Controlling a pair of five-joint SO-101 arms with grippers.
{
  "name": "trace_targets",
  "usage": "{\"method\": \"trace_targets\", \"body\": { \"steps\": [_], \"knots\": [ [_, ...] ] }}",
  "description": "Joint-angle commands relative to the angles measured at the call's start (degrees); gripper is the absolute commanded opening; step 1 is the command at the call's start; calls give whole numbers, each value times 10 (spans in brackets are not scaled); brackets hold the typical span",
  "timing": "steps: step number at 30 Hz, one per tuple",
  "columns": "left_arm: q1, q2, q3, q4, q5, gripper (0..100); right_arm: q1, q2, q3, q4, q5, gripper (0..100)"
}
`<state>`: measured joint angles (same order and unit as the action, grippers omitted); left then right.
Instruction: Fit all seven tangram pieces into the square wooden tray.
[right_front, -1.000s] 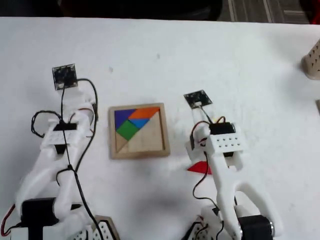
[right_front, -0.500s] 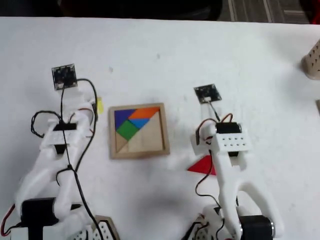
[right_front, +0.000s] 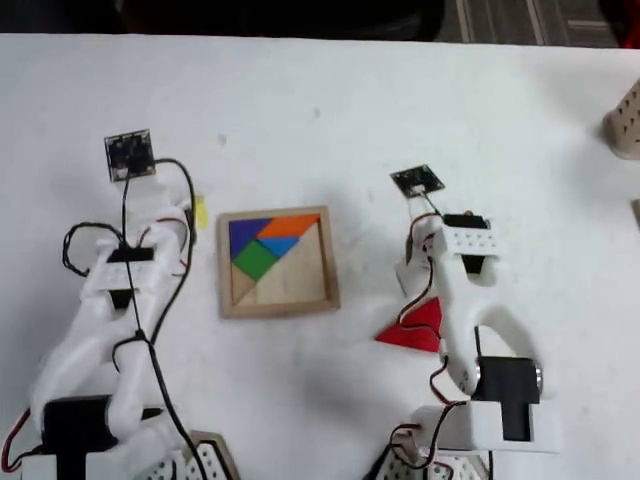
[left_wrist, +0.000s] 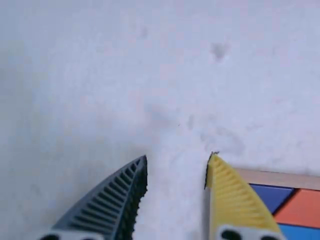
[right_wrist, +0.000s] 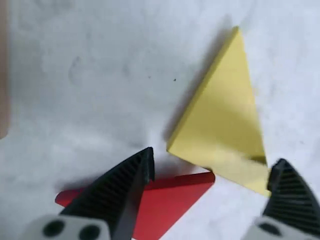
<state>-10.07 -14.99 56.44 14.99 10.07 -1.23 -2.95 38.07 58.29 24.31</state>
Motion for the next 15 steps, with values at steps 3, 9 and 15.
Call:
{"method": "trace_targets", "body": {
  "steps": [3,9,15],
  "knots": [
    [14,-27,-2,-17,-4,219,1,-2,-24,-30,9,401],
    [13,-27,-2,-17,-4,220,1,10,-20,-74,107,401],
    [12,-27,-4,-20,-4,221,5,47,-40,-38,194,401]
  ]
}}
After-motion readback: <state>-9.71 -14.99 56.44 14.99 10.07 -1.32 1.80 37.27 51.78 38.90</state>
